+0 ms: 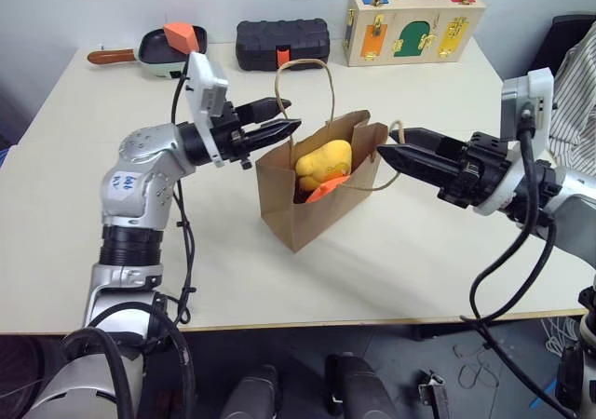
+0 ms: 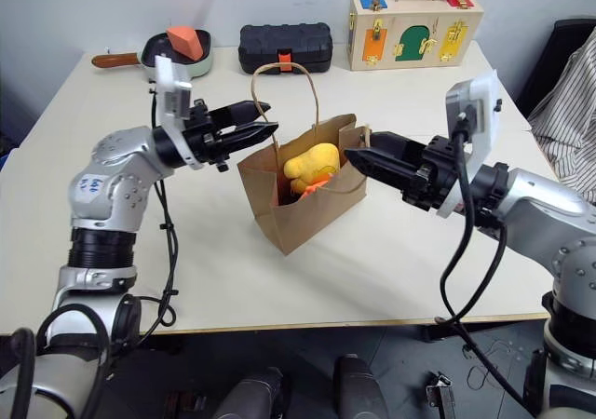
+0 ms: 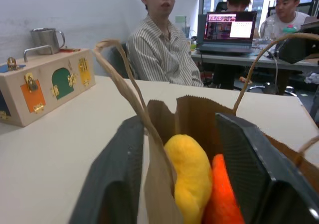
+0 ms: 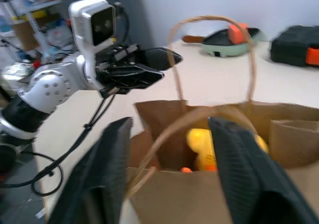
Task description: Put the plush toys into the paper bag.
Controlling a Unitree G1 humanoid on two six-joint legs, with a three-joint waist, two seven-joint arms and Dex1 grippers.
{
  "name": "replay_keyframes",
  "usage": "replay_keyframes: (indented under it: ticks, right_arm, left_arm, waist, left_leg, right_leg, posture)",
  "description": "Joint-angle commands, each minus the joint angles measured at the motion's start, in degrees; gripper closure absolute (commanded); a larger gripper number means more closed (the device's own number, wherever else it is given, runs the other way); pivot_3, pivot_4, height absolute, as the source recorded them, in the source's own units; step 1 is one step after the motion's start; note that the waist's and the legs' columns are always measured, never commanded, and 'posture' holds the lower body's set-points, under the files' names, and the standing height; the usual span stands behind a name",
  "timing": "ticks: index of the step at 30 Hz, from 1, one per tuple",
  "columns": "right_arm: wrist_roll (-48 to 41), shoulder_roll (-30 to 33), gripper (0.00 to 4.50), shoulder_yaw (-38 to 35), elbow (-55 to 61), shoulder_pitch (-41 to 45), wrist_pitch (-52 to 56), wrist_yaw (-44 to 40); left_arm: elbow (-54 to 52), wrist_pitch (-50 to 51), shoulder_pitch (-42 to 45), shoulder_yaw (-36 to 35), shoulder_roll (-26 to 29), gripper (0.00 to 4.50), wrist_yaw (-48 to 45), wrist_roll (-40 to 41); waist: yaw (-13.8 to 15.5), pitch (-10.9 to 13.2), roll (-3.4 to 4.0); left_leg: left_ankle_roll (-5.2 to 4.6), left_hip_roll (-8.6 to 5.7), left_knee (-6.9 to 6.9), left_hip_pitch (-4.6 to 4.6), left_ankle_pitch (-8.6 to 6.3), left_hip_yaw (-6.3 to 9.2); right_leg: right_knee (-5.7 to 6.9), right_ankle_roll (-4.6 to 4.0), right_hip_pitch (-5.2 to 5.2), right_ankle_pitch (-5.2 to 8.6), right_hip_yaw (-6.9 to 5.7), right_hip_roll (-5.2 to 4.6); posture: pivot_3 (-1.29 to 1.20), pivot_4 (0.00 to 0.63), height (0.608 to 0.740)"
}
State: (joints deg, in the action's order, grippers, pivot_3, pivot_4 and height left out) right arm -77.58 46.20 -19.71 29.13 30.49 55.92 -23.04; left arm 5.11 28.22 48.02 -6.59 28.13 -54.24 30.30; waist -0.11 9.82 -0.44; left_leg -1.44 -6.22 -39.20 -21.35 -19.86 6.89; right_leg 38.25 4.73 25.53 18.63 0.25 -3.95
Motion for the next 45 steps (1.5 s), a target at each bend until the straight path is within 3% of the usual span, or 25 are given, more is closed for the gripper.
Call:
replay_keyframes:
  ticks: [1, 3, 5, 9, 13, 17, 20, 26, 31, 45]
  right_arm:
    - [-2.33, 4.0, 0.81, -5.09, 1.31, -0.13, -1.92, -4.99]
    - [-3.05, 5.92, 0.11, -6.2, -0.28, -0.03, -1.78, -6.72]
    - [-1.99, 7.78, 0.0, -5.88, -1.32, 0.41, -1.84, -8.47]
    - [1.12, 12.73, 0.0, -6.74, -0.86, -2.37, -1.63, -16.53]
    - [5.37, 18.2, 0.0, -10.95, 2.82, -11.04, -2.74, -28.87]
    - [11.44, 16.18, 0.0, -8.2, 7.02, -17.05, -6.43, -29.07]
    - [20.54, 12.67, 0.63, 0.1, 8.61, -18.53, -10.36, -24.69]
    - [40.21, 0.74, 2.76, 21.0, 4.34, -12.29, -17.66, -16.29]
    - [47.37, -8.15, 4.46, 26.66, -0.51, -7.4, -19.21, -11.33]
    - [54.61, -16.54, 4.46, 28.93, -4.02, -5.1, -20.23, -9.64]
  left_arm:
    - [-10.23, 5.66, -2.17, -4.74, 3.6, 1.07, 2.08, 5.75]
    - [-14.6, 8.1, -5.39, -6.25, 5.87, 0.45, 3.49, 6.83]
    - [-17.91, 10.43, -8.59, -7.72, 7.32, 0.03, 5.14, 8.42]
    - [-23.57, 11.31, -15.76, -8.05, 8.52, 0.03, 8.03, 7.94]
    - [-27.28, 10.04, -21.26, -5.71, 6.94, 0.03, 11.05, 6.63]
    - [-27.24, 8.59, -22.5, -3.86, 3.95, 0.03, 12.57, 6.9]
    - [-26.54, 7.63, -22.24, -2.48, 3.45, 0.0, 11.04, 6.97]
    - [-20.03, 2.86, -19.44, 1.89, 2.54, 0.0, 7.22, 3.87]
    - [-17.71, 0.73, -18.2, 3.88, 1.83, 0.0, 5.38, 2.8]
    - [-16.14, -3.89, -19.97, 8.07, -0.89, 0.0, 5.63, -2.17]
  waist:
    - [0.06, 0.0, 0.0]
    - [0.1, 0.0, 0.0]
    - [0.13, 0.0, 0.0]
    - [0.38, 0.0, 0.0]
    - [1.54, 0.0, -0.01]
    - [2.46, 0.0, -0.02]
    - [2.48, -0.01, -0.08]
    - [1.65, -0.01, -0.07]
    - [1.35, -0.01, -0.07]
    - [1.32, -0.01, -0.07]
  left_leg:
    - [0.0, 0.0, 0.0, 0.0, 0.0, 0.01]
    - [0.0, 0.0, 0.01, 0.02, 0.0, 0.0]
    - [-0.01, 0.0, 0.03, 0.06, 0.0, -0.01]
    - [-0.01, 0.0, 0.02, 0.09, 0.0, -0.02]
    - [-0.04, 0.0, 0.06, 0.07, -0.02, -0.05]
    - [-0.05, 0.0, -0.02, 0.09, -0.03, -0.05]
    - [-0.05, 0.0, -0.04, 0.14, -0.03, -0.1]
    - [-0.03, -0.02, -0.01, 0.17, -0.02, -0.15]
    - [-0.03, -0.01, 0.01, 0.16, -0.02, -0.12]
    - [-0.03, -0.02, 0.01, 0.15, -0.02, -0.09]
  right_leg:
    - [-0.09, 0.0, -0.01, 0.0, 0.0, 0.0]
    - [-0.29, 0.0, -0.05, 0.0, 0.01, 0.0]
    - [-0.3, 0.0, -0.06, 0.0, 0.02, 0.0]
    - [-0.29, 0.0, -0.09, 0.0, 0.03, 0.0]
    - [-0.4, 0.0, -0.11, 0.0, 0.04, 0.0]
    - [-0.41, 0.04, -0.19, -0.02, 0.03, 0.0]
    - [-0.39, 0.06, -0.21, -0.05, 0.07, 0.0]
    - [-0.34, 0.06, -0.14, -0.05, 0.1, 0.01]
    - [-0.35, 0.06, -0.1, -0.05, 0.07, 0.02]
    - [-0.36, 0.06, -0.1, -0.05, 0.05, 0.03]
  posture:
    - [0.0, 0.15, 0.74]
    - [0.0, 0.15, 0.74]
    - [0.0, 0.15, 0.74]
    - [0.0, 0.15, 0.74]
    - [0.0, 0.15, 0.74]
    - [0.0, 0.15, 0.74]
    - [0.0, 0.15, 0.74]
    - [0.0, 0.15, 0.74]
    - [0.0, 0.15, 0.74]
    - [0.0, 0.15, 0.74]
